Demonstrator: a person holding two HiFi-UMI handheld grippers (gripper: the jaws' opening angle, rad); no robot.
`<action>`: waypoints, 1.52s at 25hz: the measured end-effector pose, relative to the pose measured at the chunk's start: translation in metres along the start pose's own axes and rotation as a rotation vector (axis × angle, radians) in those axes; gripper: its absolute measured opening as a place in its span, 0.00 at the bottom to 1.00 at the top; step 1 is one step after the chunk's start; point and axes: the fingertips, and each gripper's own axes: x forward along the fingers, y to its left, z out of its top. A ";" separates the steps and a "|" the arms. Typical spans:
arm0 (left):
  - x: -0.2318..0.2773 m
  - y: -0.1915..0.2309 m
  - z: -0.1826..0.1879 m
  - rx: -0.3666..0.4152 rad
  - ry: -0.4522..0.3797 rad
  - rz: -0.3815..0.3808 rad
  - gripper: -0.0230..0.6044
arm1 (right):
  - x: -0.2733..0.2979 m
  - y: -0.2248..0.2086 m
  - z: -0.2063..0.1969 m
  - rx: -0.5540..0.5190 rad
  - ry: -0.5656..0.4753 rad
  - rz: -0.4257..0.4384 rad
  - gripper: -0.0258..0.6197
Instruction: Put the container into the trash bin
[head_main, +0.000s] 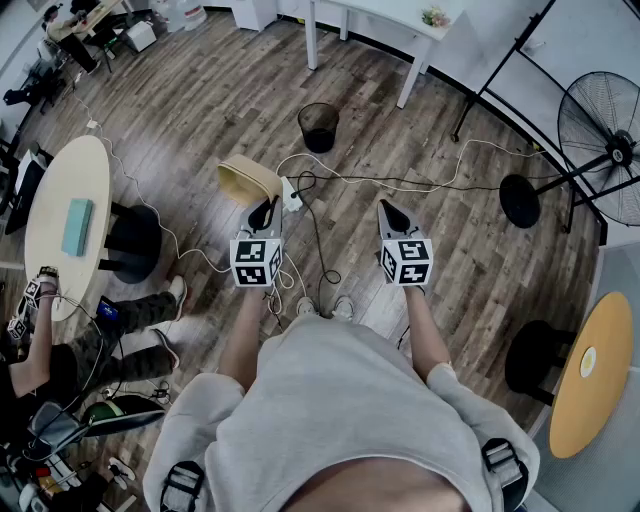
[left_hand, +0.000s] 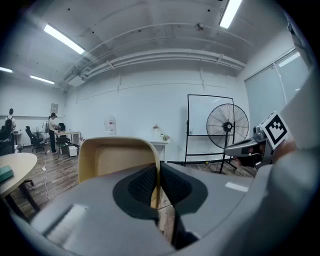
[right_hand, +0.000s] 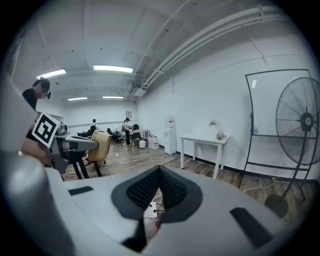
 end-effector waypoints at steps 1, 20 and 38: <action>0.001 0.000 0.000 0.000 0.001 0.000 0.09 | 0.001 -0.001 0.000 0.000 0.001 0.000 0.06; 0.020 -0.039 0.004 -0.004 0.010 0.020 0.09 | -0.007 -0.037 -0.006 0.015 -0.005 0.040 0.06; 0.060 -0.038 -0.005 -0.026 0.033 0.015 0.09 | 0.023 -0.060 -0.007 -0.011 0.001 0.049 0.06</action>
